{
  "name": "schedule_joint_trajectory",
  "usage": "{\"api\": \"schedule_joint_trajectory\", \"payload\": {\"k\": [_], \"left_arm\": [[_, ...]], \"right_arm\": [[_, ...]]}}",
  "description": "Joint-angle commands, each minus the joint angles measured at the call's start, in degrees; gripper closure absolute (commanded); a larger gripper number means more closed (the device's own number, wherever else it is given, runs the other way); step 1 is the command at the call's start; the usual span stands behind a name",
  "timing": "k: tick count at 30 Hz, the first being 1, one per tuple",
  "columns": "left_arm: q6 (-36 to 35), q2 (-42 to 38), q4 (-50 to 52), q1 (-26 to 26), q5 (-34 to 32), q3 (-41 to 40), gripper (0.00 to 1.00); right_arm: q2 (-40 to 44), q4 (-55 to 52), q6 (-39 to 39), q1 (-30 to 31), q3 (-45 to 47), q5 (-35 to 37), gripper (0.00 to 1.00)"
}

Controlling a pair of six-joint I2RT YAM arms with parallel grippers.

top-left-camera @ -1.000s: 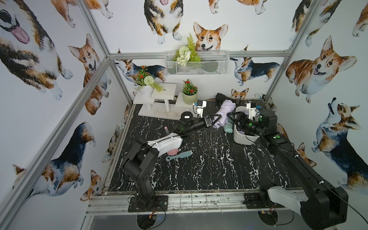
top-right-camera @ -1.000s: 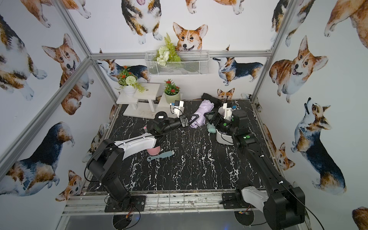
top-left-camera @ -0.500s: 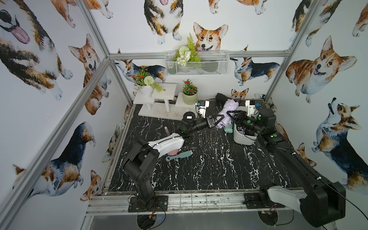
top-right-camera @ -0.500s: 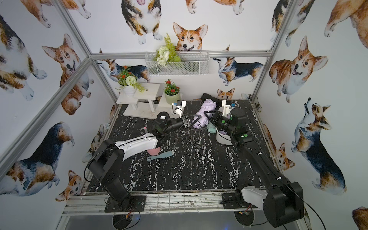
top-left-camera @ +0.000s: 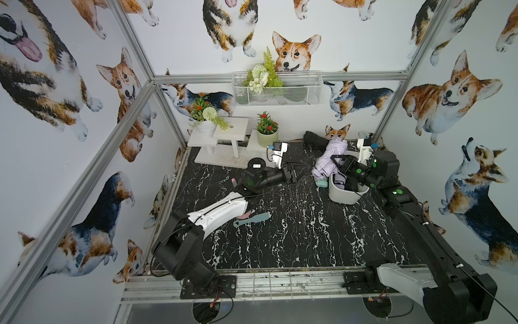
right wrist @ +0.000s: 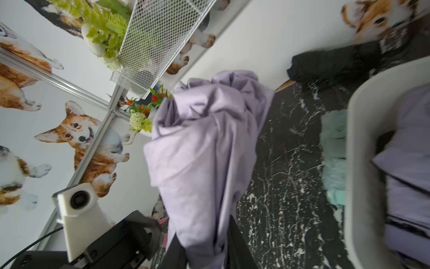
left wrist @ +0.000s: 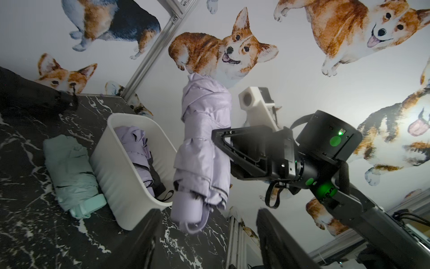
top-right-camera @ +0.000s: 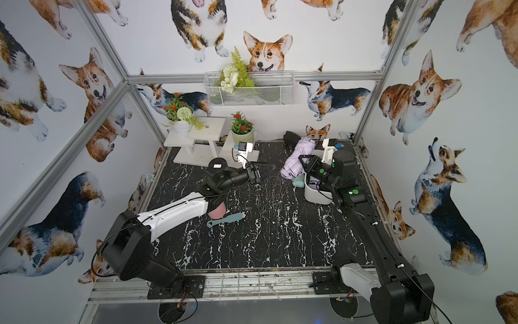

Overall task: Put the umbrella into the storage box
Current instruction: Pick up the umbrella from the center of the board, then place the umbrella in the storage box.

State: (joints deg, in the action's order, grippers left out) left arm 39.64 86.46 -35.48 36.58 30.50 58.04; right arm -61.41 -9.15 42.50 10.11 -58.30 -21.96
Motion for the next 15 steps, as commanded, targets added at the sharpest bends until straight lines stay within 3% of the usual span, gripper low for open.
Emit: {"api": "schedule_joint_trajectory", "payload": {"k": [1, 6, 15], "left_arm": [[-9.34, -3.45, 13.68, -1.1, -2.99, -0.63, 0.28], [-13.57, -6.76, 21.43, -3.0, -5.28, -2.34, 0.27], [-14.31, -8.18, 24.28, -5.24, -4.02, -4.69, 0.27]], "right_arm": [[0.21, -11.12, -9.41, -4.76, -3.09, 3.11, 0.8], [-5.03, -21.88, -19.07, -9.6, -10.21, 5.57, 0.81], [-16.75, -28.68, -27.75, -9.74, -19.34, 16.26, 0.81]]}}
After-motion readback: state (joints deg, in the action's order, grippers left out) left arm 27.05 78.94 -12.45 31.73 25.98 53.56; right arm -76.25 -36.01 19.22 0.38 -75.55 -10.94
